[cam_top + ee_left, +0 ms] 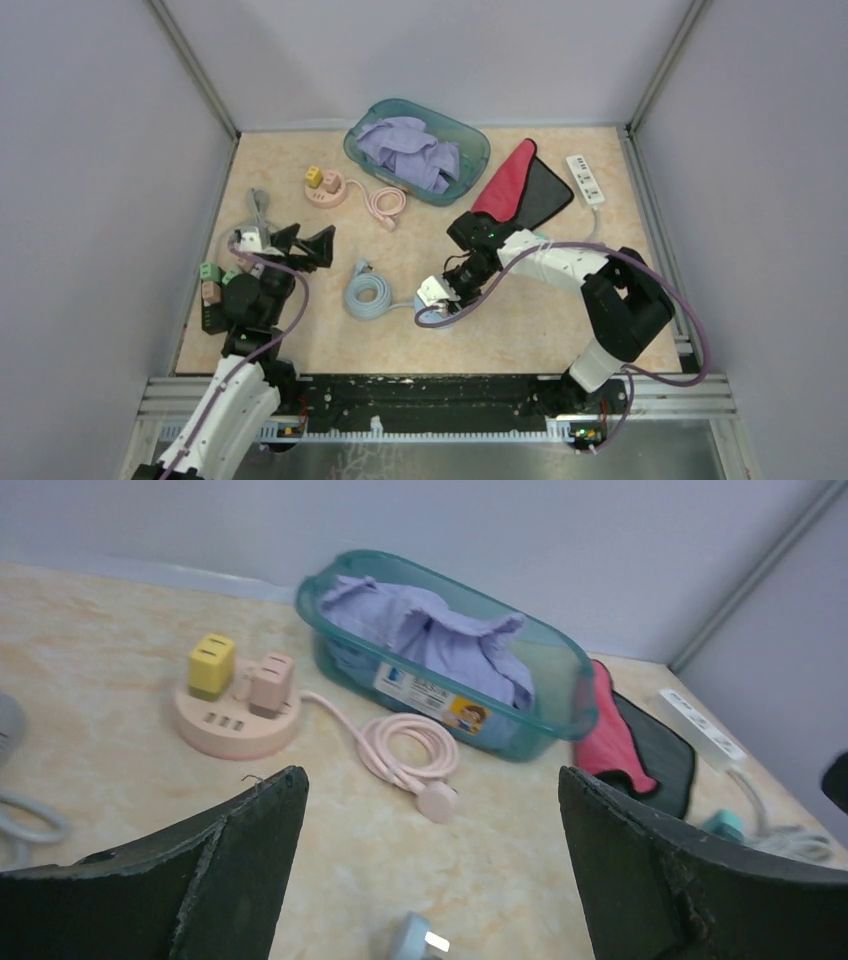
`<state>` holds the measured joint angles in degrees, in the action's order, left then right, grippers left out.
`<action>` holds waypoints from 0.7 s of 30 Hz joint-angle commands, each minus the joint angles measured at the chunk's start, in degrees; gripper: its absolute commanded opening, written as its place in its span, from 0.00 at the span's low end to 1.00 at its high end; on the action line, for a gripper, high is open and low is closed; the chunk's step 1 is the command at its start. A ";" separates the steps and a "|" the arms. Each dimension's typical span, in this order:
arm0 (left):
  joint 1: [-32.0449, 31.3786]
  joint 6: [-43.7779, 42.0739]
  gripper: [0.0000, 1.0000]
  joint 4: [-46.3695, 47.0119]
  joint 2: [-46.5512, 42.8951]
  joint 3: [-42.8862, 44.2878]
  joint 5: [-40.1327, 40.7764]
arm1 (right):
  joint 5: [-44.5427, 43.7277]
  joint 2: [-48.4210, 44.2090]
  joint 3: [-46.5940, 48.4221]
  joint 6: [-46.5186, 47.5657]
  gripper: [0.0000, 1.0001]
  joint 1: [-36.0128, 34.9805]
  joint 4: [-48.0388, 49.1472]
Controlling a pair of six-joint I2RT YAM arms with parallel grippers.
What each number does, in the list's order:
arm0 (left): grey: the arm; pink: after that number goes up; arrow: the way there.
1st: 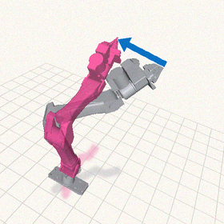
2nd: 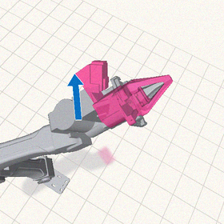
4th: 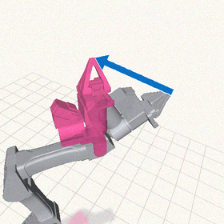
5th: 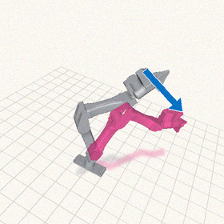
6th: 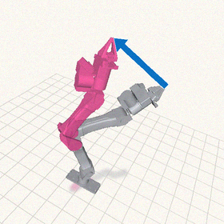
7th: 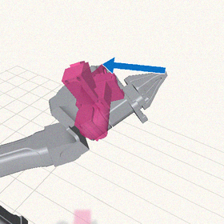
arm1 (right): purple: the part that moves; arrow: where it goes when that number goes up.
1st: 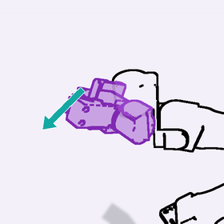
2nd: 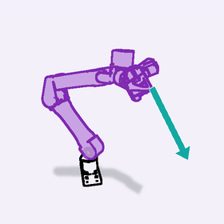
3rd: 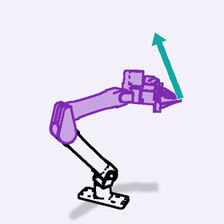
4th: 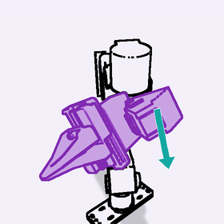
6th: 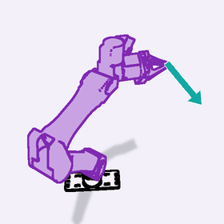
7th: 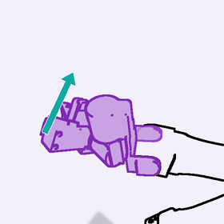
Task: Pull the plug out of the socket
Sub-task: Remove the plug from the socket.
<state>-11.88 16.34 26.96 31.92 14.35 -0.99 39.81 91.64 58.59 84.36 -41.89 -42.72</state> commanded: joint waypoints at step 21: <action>-36.99 -9.72 0.73 28.14 18.49 -15.89 -9.56 | -3.37 -4.49 -3.44 6.05 0.04 -0.60 -5.16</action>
<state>-43.51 14.35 44.45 47.29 0.40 -15.51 37.28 88.53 56.25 88.95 -42.59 -44.29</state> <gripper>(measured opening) 0.736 0.323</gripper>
